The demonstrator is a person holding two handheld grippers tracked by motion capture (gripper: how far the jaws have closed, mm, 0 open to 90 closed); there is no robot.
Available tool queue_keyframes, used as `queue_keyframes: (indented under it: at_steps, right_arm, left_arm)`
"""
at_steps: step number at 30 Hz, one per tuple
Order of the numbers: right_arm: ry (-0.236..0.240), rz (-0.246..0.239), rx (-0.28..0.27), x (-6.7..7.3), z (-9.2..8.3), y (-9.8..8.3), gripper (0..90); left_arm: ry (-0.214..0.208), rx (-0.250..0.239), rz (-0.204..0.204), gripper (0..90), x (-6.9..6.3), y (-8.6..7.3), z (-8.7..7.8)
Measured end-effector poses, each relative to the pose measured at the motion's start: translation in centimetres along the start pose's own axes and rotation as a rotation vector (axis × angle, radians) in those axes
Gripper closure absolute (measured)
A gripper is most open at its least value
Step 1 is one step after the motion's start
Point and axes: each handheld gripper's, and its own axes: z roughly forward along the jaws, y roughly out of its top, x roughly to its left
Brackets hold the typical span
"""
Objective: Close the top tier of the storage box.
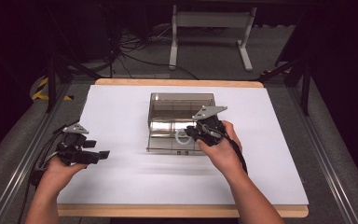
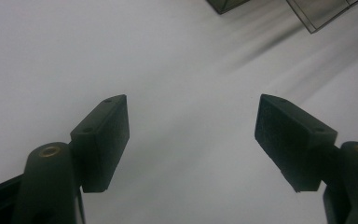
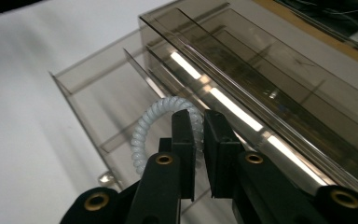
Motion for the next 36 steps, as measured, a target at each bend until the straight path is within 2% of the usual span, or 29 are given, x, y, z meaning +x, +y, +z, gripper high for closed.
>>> queue_keyframes:
  at_steps: [5,10,16,36]
  right_arm:
    - [-0.018,0.002,0.012,-0.1,0.3,-0.2,83.8]
    - [0.021,0.016,0.023,-0.2,0.9,-0.4,83.7]
    - [0.034,0.014,0.038,-0.2,1.2,-0.6,83.7]
    - [0.046,0.0,0.089,-0.2,2.7,-1.2,83.3]
  left_arm:
    - [-0.001,0.002,-0.001,26.9,0.0,0.0,0.0]
    - [-0.005,0.001,0.0,26.9,0.1,0.0,0.0]
    - [-0.015,-0.007,-0.003,26.9,0.0,0.0,0.0]
    - [-0.014,-0.011,-0.002,27.0,0.0,0.0,-0.2]
